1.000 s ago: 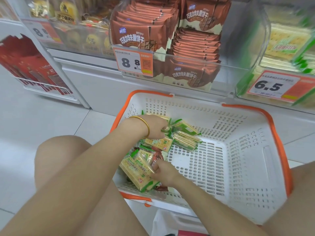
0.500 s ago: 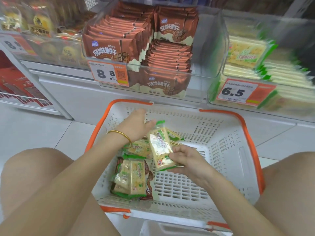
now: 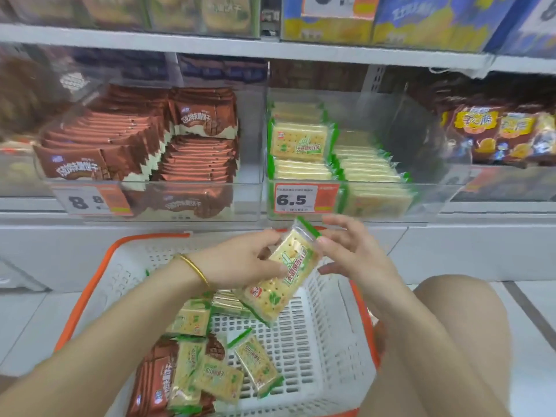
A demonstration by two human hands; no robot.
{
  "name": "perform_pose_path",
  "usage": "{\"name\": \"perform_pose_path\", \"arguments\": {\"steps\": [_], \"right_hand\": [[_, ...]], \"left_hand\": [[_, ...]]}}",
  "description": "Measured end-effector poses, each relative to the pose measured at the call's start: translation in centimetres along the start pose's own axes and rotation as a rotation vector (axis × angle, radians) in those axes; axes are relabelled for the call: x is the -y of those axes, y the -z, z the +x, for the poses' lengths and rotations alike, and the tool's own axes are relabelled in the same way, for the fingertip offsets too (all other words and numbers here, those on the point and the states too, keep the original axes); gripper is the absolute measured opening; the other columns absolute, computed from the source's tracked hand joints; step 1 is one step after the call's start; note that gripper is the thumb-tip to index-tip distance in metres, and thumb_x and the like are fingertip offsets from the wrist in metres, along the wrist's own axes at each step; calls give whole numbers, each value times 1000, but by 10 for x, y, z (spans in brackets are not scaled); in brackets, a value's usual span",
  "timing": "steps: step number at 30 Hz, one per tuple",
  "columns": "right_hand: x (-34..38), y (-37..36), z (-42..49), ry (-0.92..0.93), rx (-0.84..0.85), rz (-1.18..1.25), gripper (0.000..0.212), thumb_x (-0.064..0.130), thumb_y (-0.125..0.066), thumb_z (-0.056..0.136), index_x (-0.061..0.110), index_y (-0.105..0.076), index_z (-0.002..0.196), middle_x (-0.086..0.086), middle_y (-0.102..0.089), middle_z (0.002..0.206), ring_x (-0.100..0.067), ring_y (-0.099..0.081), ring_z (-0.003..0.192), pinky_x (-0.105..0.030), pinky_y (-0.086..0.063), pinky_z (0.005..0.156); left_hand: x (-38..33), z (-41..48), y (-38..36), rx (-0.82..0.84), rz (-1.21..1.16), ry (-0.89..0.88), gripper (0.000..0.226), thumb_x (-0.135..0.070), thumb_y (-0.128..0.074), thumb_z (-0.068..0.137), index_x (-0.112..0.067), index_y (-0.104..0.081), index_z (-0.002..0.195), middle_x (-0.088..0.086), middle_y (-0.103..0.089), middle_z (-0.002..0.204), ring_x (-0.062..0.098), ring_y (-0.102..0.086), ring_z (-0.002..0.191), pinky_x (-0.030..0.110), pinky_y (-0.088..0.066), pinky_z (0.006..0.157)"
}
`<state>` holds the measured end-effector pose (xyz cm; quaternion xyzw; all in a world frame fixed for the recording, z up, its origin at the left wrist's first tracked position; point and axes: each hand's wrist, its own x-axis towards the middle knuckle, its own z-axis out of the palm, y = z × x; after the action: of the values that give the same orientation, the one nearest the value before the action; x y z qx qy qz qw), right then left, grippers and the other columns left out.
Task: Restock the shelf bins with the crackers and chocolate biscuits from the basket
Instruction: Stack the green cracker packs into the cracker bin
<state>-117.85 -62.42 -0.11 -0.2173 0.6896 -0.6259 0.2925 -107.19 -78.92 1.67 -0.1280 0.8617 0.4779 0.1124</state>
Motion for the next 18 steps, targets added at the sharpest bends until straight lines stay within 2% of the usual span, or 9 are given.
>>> {"name": "perform_pose_path", "arguments": {"steps": [2,4,6,7,10,12,15,18], "right_hand": [[21,14,11,91,55,-37,34,9,-64,87,21,-56,118,-7,-68,99,-11,-64,74,-23,-50,57],[40,25,26,156,104,-98,25,4,-62,87,17,-61,109,-1,-71,89,-9,-62,68,-21,-47,53],[58,35,43,212,58,-62,16,3,-61,88,15,-63,98,5,-71,79,-7,-64,65,-20,-50,52],[67,41,53,238,-4,-32,14,4,-61,89,16,-62,95,6,-71,78,-8,-65,67,-22,-52,54],[84,53,89,279,-200,-4,11,7,-61,91,16,-56,94,0,-68,89,-15,-67,80,-30,-58,64],[85,54,116,244,-251,-22,13,7,-61,91,15,-51,92,-8,-65,98,-22,-67,89,-37,-60,67],[76,47,150,178,-270,-100,20,4,-62,90,16,-47,87,-18,-61,112,-28,-67,97,-33,-60,62],[66,40,172,169,-290,-136,22,3,-64,88,17,-47,84,-18,-60,111,-29,-65,100,-32,-59,64]], "left_hand": [[-28,4,10,1,157,-31,20,-25,-60,91,-26,-57,110,4,-67,102,20,-66,92,39,-55,80],[-53,11,24,-76,182,-66,26,-29,-62,89,-24,-59,114,-1,-69,98,18,-68,87,33,-57,73],[-72,21,42,-249,267,-99,34,-38,-63,86,-27,-59,118,-8,-67,99,8,-65,85,17,-51,67],[-78,28,52,-354,321,-125,40,-40,-64,85,-28,-56,122,-9,-63,103,6,-62,87,14,-47,69],[-82,51,75,-649,364,-185,59,-34,-68,83,-21,-44,135,2,-50,124,16,-53,107,30,-43,95],[-74,65,81,-770,479,-156,58,-29,-65,85,-16,-42,136,10,-44,133,26,-44,121,36,-35,105],[-55,80,75,-763,632,-150,49,-26,-59,89,-13,-45,134,11,-39,138,28,-31,131,37,-24,108],[-39,85,62,-722,671,-161,50,-25,-57,90,-9,-44,136,13,-32,144,29,-24,135,37,-20,112]]}}
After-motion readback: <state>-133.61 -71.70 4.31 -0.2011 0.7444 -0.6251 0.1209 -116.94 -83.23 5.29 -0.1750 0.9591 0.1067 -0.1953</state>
